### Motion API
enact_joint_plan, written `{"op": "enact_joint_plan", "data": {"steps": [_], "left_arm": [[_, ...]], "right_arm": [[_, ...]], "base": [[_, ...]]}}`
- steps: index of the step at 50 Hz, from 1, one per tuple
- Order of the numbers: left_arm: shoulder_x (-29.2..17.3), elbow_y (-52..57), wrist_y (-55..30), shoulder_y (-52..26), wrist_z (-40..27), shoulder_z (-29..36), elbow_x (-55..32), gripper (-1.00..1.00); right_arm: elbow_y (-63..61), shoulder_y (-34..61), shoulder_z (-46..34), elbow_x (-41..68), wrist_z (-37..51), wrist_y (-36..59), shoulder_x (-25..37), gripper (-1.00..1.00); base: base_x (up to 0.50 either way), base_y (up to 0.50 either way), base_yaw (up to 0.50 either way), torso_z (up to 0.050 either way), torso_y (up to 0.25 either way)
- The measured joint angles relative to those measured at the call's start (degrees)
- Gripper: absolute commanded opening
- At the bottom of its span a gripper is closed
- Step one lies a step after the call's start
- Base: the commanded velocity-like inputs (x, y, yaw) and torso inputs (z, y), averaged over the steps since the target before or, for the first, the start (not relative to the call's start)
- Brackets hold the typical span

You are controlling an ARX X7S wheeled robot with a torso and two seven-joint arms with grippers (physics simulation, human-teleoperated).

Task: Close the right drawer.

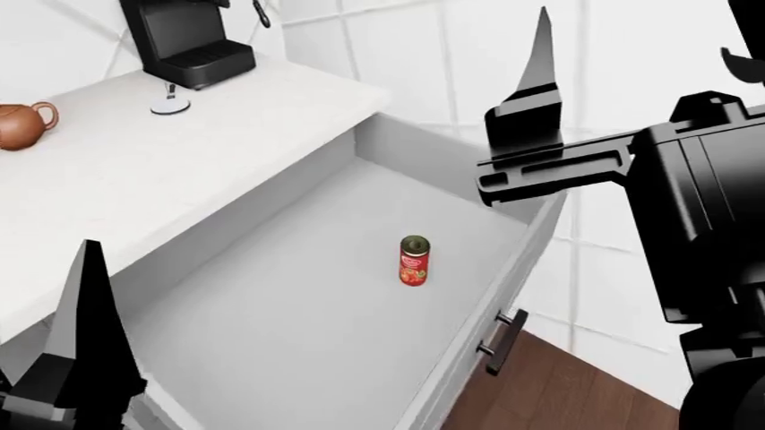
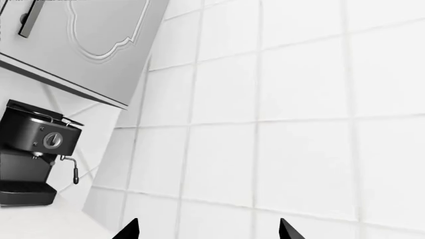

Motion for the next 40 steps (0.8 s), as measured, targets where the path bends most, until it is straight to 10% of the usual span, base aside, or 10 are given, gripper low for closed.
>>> {"op": "enact_joint_plan", "data": {"steps": [40], "left_arm": [[0.05,0.28,0.34,0.49,0.0,-0.24,-0.1,1.0]], "right_arm": [[-0.32,-0.22,-0.29,-0.33,0.36,-1.87,0.96,1.0]], "base": [[0.06,-0.1,0.0,0.0,0.0]]}}
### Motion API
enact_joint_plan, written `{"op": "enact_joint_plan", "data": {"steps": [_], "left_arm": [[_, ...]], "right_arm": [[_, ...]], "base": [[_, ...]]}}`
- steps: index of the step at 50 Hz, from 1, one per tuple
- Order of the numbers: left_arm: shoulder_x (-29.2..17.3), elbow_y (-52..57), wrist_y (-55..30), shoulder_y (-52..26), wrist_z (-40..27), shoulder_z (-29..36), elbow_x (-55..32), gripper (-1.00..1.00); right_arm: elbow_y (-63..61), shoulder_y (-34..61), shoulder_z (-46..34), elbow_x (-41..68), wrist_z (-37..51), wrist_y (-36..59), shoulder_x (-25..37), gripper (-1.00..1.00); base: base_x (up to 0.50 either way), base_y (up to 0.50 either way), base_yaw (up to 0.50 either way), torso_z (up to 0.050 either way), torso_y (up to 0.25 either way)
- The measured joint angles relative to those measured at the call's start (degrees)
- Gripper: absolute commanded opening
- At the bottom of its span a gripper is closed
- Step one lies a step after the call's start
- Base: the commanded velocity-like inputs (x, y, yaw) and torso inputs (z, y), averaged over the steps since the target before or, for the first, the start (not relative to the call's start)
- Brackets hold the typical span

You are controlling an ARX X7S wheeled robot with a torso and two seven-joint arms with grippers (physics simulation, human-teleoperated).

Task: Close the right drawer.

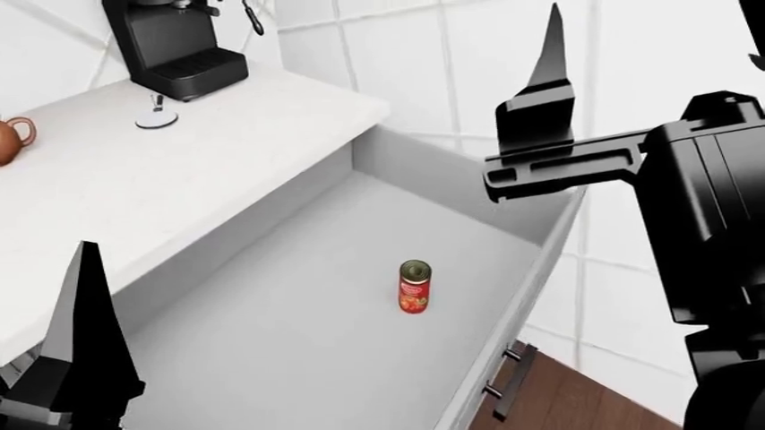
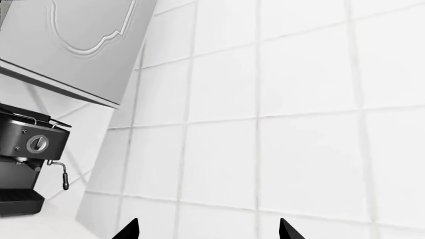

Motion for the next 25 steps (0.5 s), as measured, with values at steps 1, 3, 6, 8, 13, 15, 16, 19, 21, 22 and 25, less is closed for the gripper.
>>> {"op": "enact_joint_plan", "data": {"steps": [1,3,6,8,13,15,16,19,21,22,25], "left_arm": [[-0.01,0.0,0.0,0.0,0.0,0.0,-0.01,1.0],[-0.02,0.0,-0.01,-0.02,-0.01,0.0,-0.02,1.0],[-0.05,0.02,-0.02,-0.02,-0.02,-0.02,-0.05,1.0],[-0.08,0.05,-0.03,-0.03,-0.03,-0.03,-0.06,1.0],[-0.16,0.11,-0.13,-0.15,-0.09,0.05,-0.08,1.0],[-0.19,0.15,-0.17,-0.19,-0.11,0.07,-0.1,1.0],[-0.2,0.17,-0.18,-0.2,-0.12,0.09,-0.1,1.0],[-0.22,0.17,-0.21,-0.25,-0.14,0.13,-0.11,1.0],[-0.22,0.17,-0.21,-0.24,-0.15,0.12,-0.13,1.0],[-0.22,0.17,-0.19,-0.23,-0.14,0.1,-0.14,1.0],[-0.22,0.14,-0.14,-0.18,-0.13,0.05,-0.17,1.0]], "right_arm": [[0.01,0.04,-0.01,0.03,0.03,-0.03,0.02,1.0],[0.02,0.13,-0.04,0.08,0.08,-0.09,0.07,1.0],[0.01,0.22,-0.1,0.12,0.15,-0.2,0.15,1.0],[-0.01,0.27,-0.13,0.13,0.17,-0.29,0.22,1.0],[-0.07,0.37,-0.25,0.14,0.24,-0.49,0.39,1.0],[-0.14,0.47,-0.29,0.15,0.31,-0.55,0.45,1.0],[-0.17,0.53,-0.32,0.16,0.34,-0.58,0.48,1.0],[-0.27,0.7,-0.42,0.18,0.46,-0.69,0.57,1.0],[-0.32,0.83,-0.51,0.2,0.53,-0.77,0.64,1.0],[-0.34,0.9,-0.57,0.23,0.58,-0.82,0.68,1.0],[-0.41,1.21,-0.76,0.42,0.73,-0.91,0.83,1.0]], "base": [[0.12,-0.24,0.0,0.0,0.0],[0.13,-0.22,0.0,0.0,0.0],[0.13,-0.18,0.0,0.0,0.0],[0.12,-0.17,0.0,0.0,0.0],[0.06,-0.08,0.0,0.0,0.0],[0.0,0.0,0.0,0.0,0.0],[0.0,0.0,0.0,0.0,0.0],[0.0,0.0,0.0,0.0,0.0],[0.0,0.0,0.0,0.0,0.0],[0.0,0.0,0.0,0.0,0.0],[0.0,0.0,0.0,0.0,0.0]]}}
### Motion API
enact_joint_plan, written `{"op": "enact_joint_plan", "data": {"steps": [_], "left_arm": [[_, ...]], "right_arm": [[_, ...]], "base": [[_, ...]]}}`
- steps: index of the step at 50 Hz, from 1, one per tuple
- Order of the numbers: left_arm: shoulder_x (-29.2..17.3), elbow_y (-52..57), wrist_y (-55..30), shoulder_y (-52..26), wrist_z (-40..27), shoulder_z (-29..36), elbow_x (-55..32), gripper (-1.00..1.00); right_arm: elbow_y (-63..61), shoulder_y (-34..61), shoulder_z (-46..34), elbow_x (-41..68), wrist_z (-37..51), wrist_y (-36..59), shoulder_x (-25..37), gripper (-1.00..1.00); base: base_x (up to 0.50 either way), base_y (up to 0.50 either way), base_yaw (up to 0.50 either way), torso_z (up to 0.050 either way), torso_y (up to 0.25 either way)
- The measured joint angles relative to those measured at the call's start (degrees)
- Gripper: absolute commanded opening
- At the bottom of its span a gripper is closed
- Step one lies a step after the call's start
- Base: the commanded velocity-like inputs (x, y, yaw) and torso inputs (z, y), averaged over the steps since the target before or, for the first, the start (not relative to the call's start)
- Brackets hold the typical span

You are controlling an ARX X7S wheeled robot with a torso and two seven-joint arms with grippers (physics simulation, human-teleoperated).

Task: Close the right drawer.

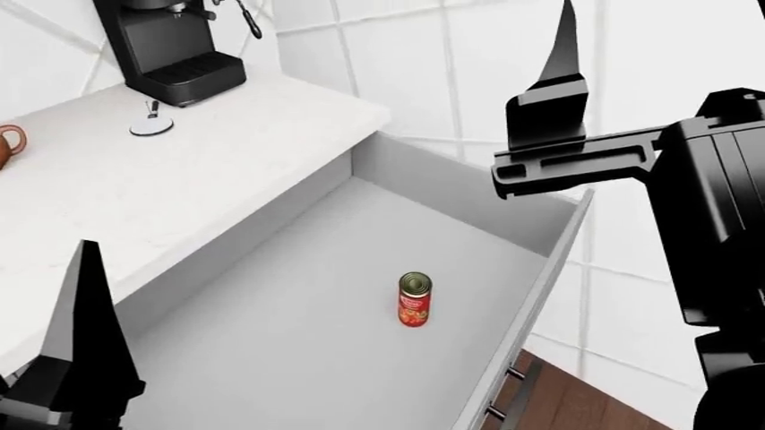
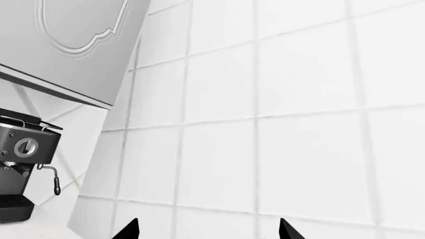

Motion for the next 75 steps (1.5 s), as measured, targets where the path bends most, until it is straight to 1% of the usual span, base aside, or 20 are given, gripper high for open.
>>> {"op": "enact_joint_plan", "data": {"steps": [16,29,41,53,75], "left_arm": [[0.02,0.13,0.28,0.58,-0.05,-0.61,-0.14,1.0],[0.08,0.1,0.42,0.78,0.02,-0.69,-0.07,1.0],[-0.01,0.22,0.3,0.74,-0.04,-0.61,-0.02,1.0],[-0.19,0.39,-0.03,0.46,-0.19,-0.33,0.07,1.0],[0.02,0.2,0.18,0.76,-0.06,-0.18,0.28,1.0]], "right_arm": [[-0.8,2.03,-1.63,1.62,0.48,-1.66,3.15,1.0],[-2.96,4.19,-6.89,1.42,0.65,-5.99,8.52,1.0],[-4.78,3.95,-11.09,-0.15,0.51,-9.61,12.96,1.0],[-5.44,1.5,-13.36,-2.64,-0.39,-12.47,16.02,1.0],[-3.7,-6.15,-15.91,-9.58,-4.34,-18.05,19.56,1.0]], "base": [[0.0,0.0,0.0,0.0,0.0],[0.0,0.0,0.0,0.0,0.0],[0.0,0.0,0.0,0.0,0.0],[0.0,0.0,0.0,0.0,0.0],[0.0,0.0,0.0,0.0,0.0]]}}
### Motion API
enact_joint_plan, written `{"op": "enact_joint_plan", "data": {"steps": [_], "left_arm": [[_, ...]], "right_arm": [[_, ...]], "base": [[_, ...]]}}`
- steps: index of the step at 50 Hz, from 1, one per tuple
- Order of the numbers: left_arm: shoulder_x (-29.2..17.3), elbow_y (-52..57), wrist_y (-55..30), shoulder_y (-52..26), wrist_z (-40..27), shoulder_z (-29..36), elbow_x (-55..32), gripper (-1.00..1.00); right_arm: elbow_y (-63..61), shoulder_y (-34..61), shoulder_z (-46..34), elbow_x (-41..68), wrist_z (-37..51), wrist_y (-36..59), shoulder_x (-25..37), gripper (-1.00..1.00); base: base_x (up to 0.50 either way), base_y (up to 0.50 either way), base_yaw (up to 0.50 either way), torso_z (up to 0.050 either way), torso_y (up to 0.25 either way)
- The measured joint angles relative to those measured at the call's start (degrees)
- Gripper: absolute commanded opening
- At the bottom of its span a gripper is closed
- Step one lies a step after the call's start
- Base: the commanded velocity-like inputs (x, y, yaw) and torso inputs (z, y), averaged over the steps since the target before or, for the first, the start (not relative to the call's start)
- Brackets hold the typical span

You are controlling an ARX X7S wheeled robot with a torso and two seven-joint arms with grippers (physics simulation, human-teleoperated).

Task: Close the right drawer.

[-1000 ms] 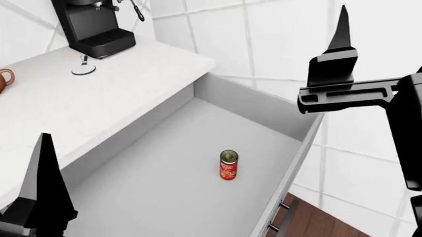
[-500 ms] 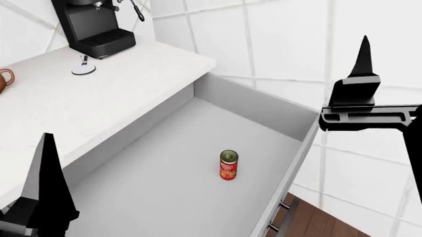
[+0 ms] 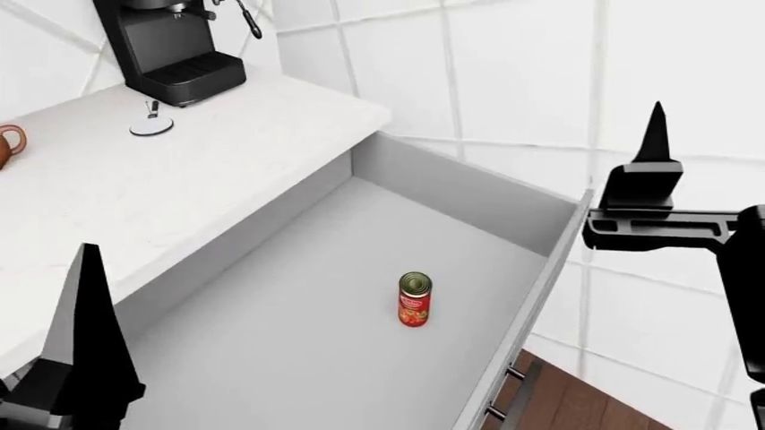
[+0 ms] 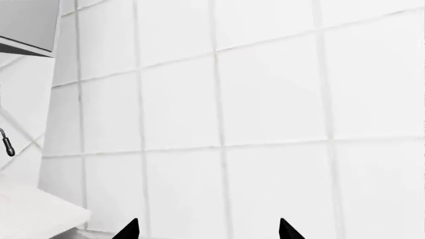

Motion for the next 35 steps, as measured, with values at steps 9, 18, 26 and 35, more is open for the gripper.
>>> {"op": "enact_joint_plan", "data": {"steps": [9,18,26,35], "left_arm": [[0.04,-0.15,-0.02,-0.1,0.01,0.16,0.08,1.0],[0.07,-0.28,-0.09,-0.21,0.0,0.36,0.19,1.0],[0.07,-0.32,-0.15,-0.3,-0.01,0.51,0.25,1.0],[-0.09,-0.13,-0.41,-0.53,-0.17,0.66,0.21,1.0]], "right_arm": [[0.99,-2.93,-0.77,-2.41,-1.41,-2.48,1.32,1.0],[1.81,-6.49,-2.0,-5.24,-2.33,-5.25,2.14,1.0],[2.68,-10.07,-3.4,-7.94,-2.95,-7.88,2.63,1.0],[3.46,-12.73,-4.35,-9.69,-3.56,-9.99,2.98,1.0]], "base": [[0.0,0.0,0.0,0.0,0.0],[0.0,0.0,0.0,0.0,0.0],[0.0,0.0,0.0,0.0,0.0],[0.0,0.0,0.0,0.0,0.0]]}}
